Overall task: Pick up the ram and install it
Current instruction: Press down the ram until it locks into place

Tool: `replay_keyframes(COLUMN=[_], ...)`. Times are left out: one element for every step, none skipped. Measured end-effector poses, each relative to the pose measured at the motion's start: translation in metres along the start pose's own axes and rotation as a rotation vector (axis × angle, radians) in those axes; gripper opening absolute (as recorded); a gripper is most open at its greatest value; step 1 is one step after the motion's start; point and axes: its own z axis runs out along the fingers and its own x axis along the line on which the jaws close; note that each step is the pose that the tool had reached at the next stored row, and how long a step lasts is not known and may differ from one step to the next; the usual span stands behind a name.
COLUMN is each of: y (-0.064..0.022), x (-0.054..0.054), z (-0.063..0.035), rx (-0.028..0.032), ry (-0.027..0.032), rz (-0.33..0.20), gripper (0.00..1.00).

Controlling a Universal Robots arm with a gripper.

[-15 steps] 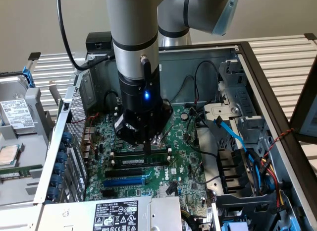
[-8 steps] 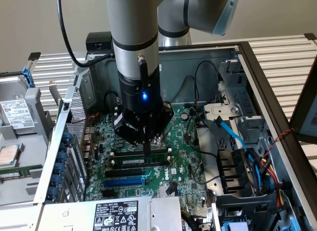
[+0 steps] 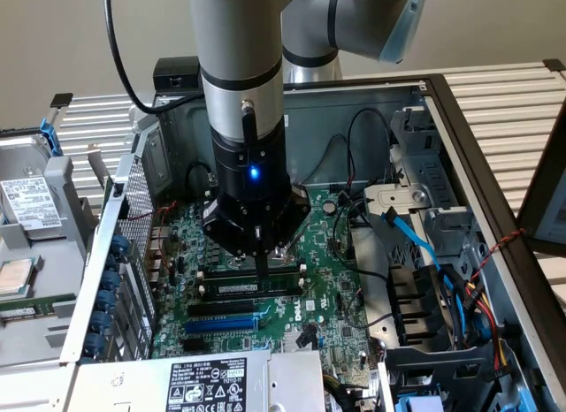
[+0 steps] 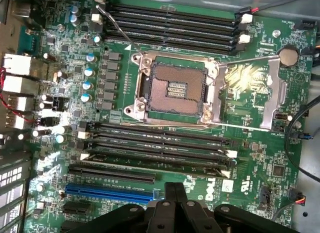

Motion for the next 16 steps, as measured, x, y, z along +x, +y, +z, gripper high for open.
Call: replay_keyframes(y=[0.0000,0.0000,0.0000,0.0000,0.0000,0.0000,0.0000,0.0000,0.0000,0.0000,0.0000,0.0000,0.0000,0.0000,0.0000,0.0000], x=[0.0000,0.0000,0.0000,0.0000,0.0000,0.0000,0.0000,0.0000,0.0000,0.0000,0.0000,0.0000,0.0000,0.0000,0.0000,0.0000], z=[0.0000,0.0000,0.0000,0.0000,0.0000,0.0000,0.0000,0.0000,0.0000,0.0000,0.0000,0.0000,0.0000,0.0001,0.0001,0.0001], rx=[0.0004,0.0008,0.0013,0.0017,0.0021,0.0025,0.0028,0.0032,0.0036,0.0041,0.0041,0.0040,0.0034,0.0027,0.0026,0.0025], ry=[0.0002,0.0003,0.0005,0.0005,0.0007,0.0007,0.0007,0.0008,0.0008,0.0008,0.0007,0.0007,0.0007,0.0006,0.0007,0.0007], rz=[0.013,0.029,0.043,0.057,0.072,0.086,0.099,0.114,0.128,0.142,0.147,0.148,0.148,0.148,0.148,0.148], gripper=[0.11,0.11,0.11,0.11,0.11,0.11,0.11,0.11,0.11,0.11,0.11,0.11,0.11,0.11,0.11,0.11])
